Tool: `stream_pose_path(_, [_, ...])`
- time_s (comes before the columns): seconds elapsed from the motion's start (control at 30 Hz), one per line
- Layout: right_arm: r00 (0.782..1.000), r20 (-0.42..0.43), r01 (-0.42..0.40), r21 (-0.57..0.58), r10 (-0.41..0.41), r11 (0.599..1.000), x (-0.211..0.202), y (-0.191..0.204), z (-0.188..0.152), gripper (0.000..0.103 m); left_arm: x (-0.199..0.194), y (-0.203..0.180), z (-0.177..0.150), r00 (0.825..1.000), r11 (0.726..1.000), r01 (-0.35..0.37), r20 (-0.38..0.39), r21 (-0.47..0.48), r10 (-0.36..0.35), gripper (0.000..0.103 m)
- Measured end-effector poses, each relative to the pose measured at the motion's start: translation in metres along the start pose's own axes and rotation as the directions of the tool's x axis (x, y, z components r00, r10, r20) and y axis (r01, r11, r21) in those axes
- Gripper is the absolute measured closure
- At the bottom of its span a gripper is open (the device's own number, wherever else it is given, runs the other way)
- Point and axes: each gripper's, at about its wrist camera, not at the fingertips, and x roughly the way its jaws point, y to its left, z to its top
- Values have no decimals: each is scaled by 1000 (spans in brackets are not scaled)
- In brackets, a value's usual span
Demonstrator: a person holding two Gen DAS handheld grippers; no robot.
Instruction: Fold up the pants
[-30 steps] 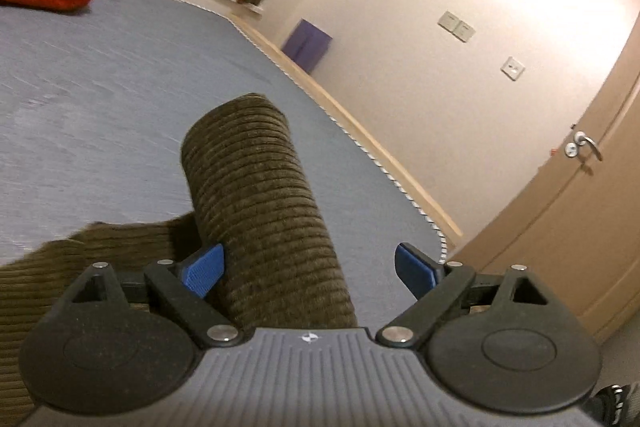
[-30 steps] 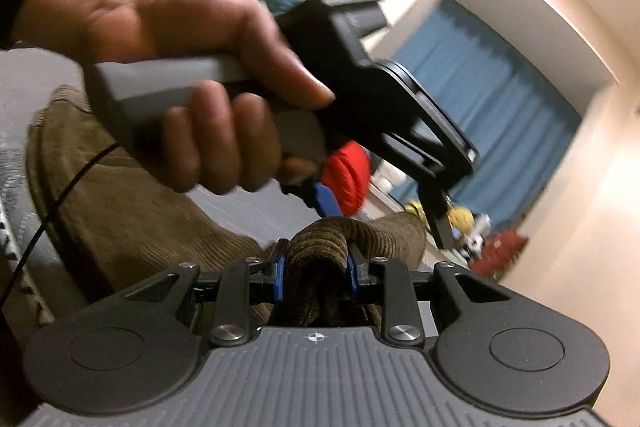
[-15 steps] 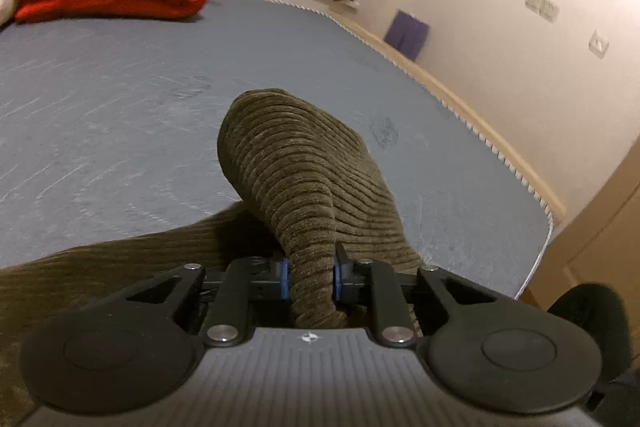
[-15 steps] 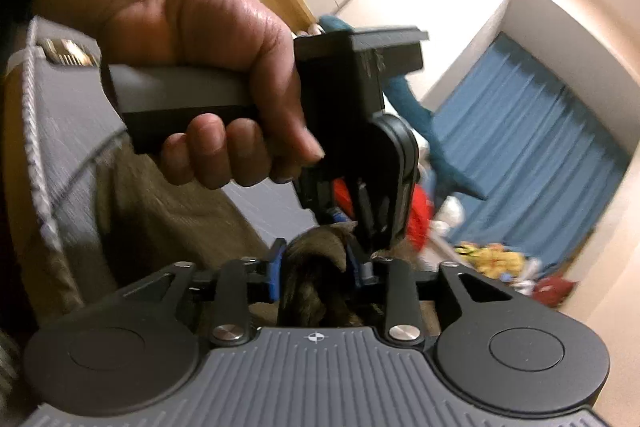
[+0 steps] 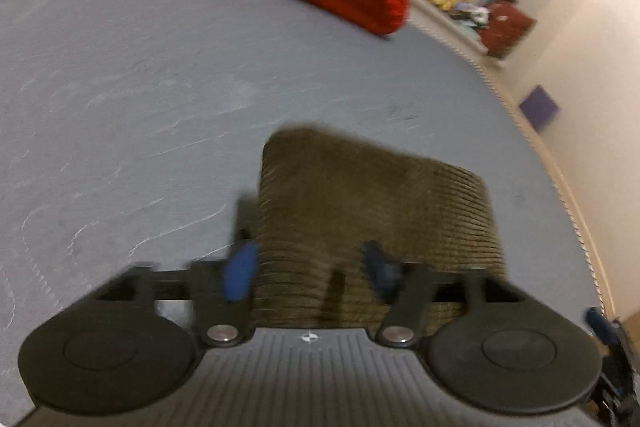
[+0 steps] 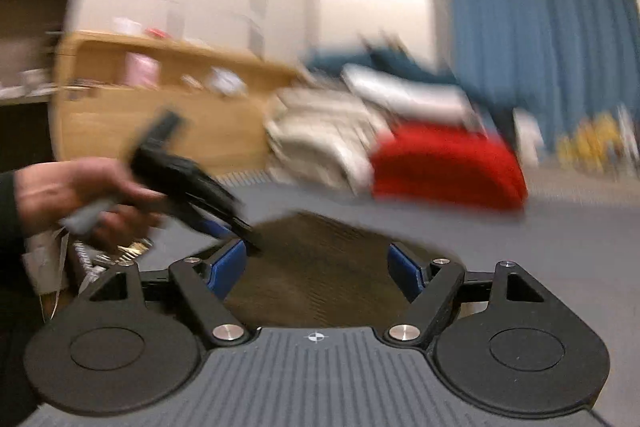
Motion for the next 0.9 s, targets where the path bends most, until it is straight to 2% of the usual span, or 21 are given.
stream_pose_path(0.03, [998,-67,6,53,-3,999,11,-10,-5,22,3,4,0,1000,1000,4,-15,-5,-4,11])
stream_pose_path(0.13, [976,-211,87,203,-44,975,40,-43,-13,21,12,7,0,998,1000,6,-60,-14,-7,9])
stream_pose_path(0.2, [950,-311,119,316,-16,941,60,-66,-22,21,18,11,-6,995,999,24,-92,-29,-27,9])
stream_pose_path(0.27, [933,-360,149,397,4,906,70,-79,-32,21,31,13,-8,991,997,44,-126,-56,-50,9])
stream_pose_path(0.43, [921,-389,189,483,16,855,84,-90,-31,21,66,16,-19,980,995,57,-184,-86,-72,9])
stream_pose_path(0.57, [902,-426,298,493,-72,817,84,-98,-35,20,71,16,-19,981,995,59,-178,-80,-73,9])
stream_pose_path(0.63, [888,-459,301,523,-34,797,86,-107,-44,20,77,8,-18,982,996,58,-178,-69,-70,10])
stream_pose_path(0.7, [872,-485,260,576,68,775,93,-113,-55,20,80,4,-19,980,996,60,-185,-61,-70,10])
stream_pose_path(0.8, [865,-491,245,592,103,768,100,-113,-61,21,84,1,-20,980,997,56,-185,-61,-67,12])
stream_pose_path(0.9, [865,-485,227,611,132,759,103,-114,-63,38,86,-6,-18,984,997,53,-170,-59,-62,22])
